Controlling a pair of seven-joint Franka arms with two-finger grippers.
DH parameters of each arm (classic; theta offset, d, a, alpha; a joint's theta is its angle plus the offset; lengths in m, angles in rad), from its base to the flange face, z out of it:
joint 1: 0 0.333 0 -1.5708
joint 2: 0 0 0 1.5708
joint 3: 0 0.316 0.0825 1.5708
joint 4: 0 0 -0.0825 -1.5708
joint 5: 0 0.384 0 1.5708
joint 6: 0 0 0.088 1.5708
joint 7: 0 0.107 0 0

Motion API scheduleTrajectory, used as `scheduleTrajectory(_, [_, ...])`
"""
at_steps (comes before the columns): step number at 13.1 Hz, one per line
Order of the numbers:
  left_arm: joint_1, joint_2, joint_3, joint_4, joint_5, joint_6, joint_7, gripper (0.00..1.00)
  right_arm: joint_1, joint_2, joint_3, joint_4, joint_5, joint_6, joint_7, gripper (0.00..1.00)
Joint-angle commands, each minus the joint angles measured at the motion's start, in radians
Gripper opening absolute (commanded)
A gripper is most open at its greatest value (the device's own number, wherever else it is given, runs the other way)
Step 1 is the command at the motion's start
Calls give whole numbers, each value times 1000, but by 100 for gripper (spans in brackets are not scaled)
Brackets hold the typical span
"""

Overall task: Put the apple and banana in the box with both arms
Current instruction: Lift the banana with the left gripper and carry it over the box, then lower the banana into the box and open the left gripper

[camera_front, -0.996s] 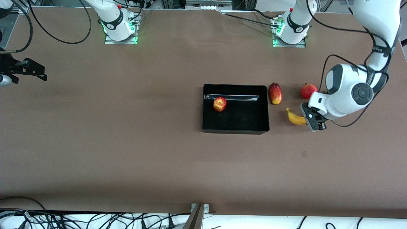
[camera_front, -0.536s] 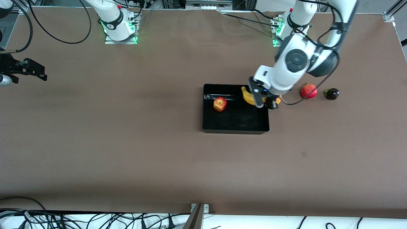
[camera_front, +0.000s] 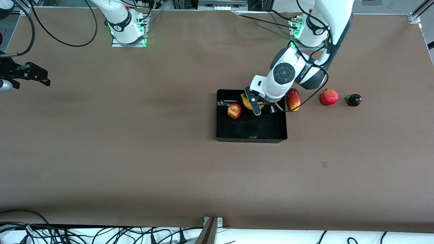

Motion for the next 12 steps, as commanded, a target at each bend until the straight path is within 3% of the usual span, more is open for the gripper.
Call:
scheduleTrajectory(1, [-14,19,15,20,-20,-1,-36,0,-10,9,7,20,-1,-13,-11,100])
scheduleTrajectory(7, [-8,78,26,45,-20,-1,-314,0,-10,9,7,20,-1,-13,-11,100])
scheduleTrajectory(11, [-8,95,28,51,-20,-1,-337,0,-10,9,7,20,-1,-13,-11,100])
scheduleTrajectory(12, [-8,103,26,53,-17,-1,-335,11,-10,7,7,20,-1,-13,-11,100])
